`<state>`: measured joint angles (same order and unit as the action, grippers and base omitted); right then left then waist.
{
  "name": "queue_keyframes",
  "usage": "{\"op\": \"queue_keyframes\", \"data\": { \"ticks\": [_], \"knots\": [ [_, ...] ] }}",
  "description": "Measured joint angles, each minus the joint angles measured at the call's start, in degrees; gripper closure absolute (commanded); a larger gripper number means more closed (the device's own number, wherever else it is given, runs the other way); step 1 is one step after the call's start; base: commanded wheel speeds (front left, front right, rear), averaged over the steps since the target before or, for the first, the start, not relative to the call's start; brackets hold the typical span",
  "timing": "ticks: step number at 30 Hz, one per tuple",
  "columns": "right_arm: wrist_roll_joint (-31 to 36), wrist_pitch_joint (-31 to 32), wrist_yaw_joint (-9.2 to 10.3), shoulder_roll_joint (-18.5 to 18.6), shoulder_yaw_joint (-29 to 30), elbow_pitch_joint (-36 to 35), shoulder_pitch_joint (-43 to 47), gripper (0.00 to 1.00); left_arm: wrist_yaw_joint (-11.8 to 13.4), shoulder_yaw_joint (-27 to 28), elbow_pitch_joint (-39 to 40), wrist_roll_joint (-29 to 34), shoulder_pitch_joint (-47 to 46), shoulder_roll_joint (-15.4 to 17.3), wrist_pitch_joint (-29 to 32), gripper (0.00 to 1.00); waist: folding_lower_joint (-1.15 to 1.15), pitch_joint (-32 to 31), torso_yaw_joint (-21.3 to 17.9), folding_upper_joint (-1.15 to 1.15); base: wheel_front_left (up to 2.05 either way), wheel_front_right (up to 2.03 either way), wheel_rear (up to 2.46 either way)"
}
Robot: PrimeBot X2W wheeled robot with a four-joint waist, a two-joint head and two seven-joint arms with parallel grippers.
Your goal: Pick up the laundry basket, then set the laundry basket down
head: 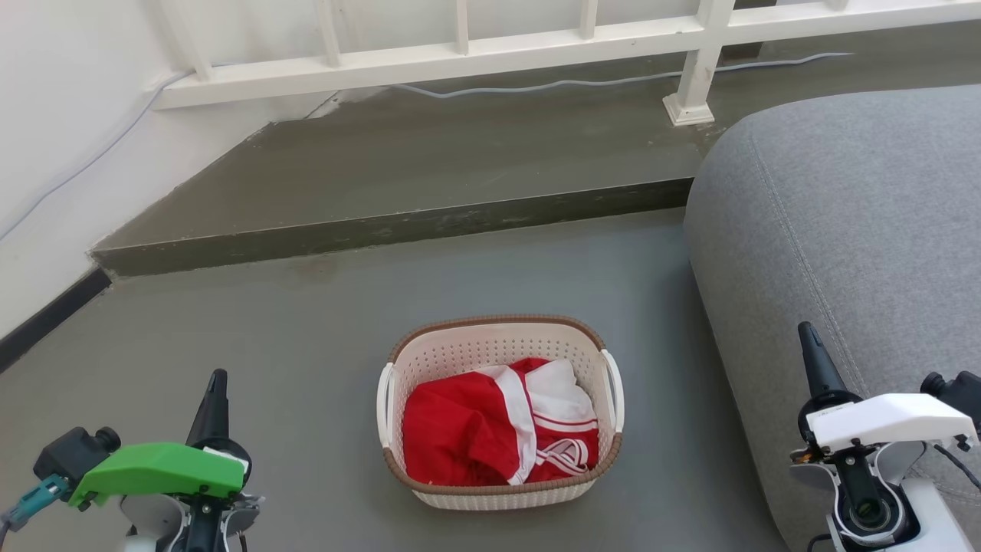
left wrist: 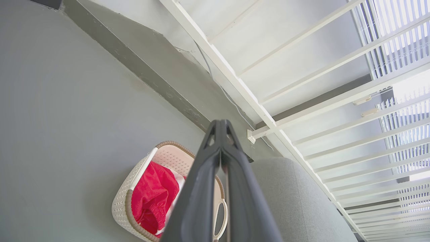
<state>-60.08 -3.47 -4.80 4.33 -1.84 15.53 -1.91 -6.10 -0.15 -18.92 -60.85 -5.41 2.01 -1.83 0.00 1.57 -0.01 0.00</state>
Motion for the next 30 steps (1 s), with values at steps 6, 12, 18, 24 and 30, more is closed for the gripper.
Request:
{"op": "queue_keyframes", "data": {
  "ticks": [6,12,18,24,30],
  "knots": [
    [-4.3,1.1,-0.25,-0.3,1.2,0.0,-0.1,1.0,0.0,0.5,0.5,-4.0,0.0,0.0,1.3,1.0,0.0,-0.2,0.0,0.0,0.0,0.0,0.0],
    [-8.6,2.3,-0.71,-0.4,2.2,0.1,-0.3,1.0,0.0,1.4,0.9,-8.0,0.0,-0.1,2.4,1.0,0.0,-0.4,0.0,0.0,0.0,0.0,0.0],
    [-12.3,3.3,-0.76,-0.5,3.2,0.2,-0.6,1.0,-0.4,2.0,1.0,-11.4,0.0,-0.1,3.4,1.0,0.0,-0.6,0.0,0.0,0.0,0.0,0.0],
    [-16.8,4.5,-1.19,-0.7,4.2,0.2,-0.8,1.0,-0.5,2.4,1.3,-15.5,0.0,-0.1,4.5,1.0,0.0,-0.7,0.0,0.0,0.0,0.0,0.0],
    [-21.2,5.6,-1.24,-0.8,5.3,0.3,-1.2,1.0,-0.5,3.5,1.5,-19.7,0.0,-0.1,5.5,1.0,0.0,-0.9,0.0,0.0,0.0,0.0,0.0]
  ]
}}
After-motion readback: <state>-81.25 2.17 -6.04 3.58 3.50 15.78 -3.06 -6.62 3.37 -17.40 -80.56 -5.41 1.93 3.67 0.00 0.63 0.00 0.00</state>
